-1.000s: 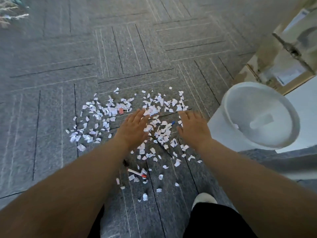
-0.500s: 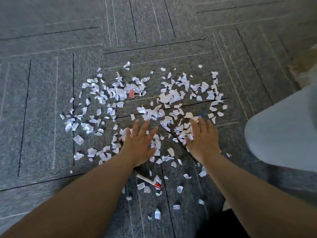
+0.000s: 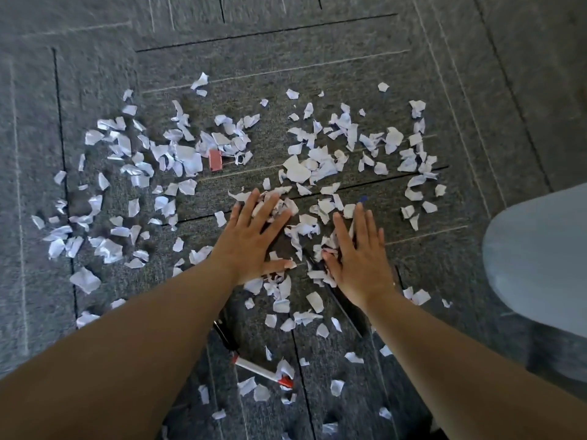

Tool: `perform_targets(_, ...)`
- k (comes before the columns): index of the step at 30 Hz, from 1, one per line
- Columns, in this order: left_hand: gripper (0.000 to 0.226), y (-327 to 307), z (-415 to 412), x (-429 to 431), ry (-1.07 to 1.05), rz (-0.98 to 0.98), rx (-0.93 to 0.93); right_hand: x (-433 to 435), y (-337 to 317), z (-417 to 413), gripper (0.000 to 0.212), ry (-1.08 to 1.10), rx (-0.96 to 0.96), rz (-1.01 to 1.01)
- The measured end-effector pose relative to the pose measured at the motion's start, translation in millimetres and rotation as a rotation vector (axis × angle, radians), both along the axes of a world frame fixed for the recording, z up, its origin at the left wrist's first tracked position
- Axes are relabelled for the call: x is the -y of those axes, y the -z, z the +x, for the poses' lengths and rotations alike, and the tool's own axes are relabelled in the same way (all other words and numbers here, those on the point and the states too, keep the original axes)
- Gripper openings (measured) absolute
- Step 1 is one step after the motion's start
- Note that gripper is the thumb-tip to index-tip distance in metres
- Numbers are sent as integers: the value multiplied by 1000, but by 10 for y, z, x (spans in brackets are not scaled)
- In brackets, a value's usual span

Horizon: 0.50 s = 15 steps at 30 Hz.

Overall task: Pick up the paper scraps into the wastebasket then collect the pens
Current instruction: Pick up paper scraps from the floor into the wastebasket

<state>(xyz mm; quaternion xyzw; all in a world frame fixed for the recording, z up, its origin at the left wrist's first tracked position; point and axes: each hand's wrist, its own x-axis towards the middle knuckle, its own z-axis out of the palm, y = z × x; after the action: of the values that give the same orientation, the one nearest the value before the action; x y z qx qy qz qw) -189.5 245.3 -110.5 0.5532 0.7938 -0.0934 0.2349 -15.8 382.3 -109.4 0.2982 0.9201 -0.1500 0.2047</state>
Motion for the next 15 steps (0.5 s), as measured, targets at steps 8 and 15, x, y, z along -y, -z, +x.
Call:
perform_targets(8, 99, -28, -338, -54, -132, 36, -47, -209, -125, -642, 79, -92, -24, 119)
perform_targets(15, 86, -27, -622, -219, -98, 50, -77, -514, -71, -1252, 104, -128, 43, 134)
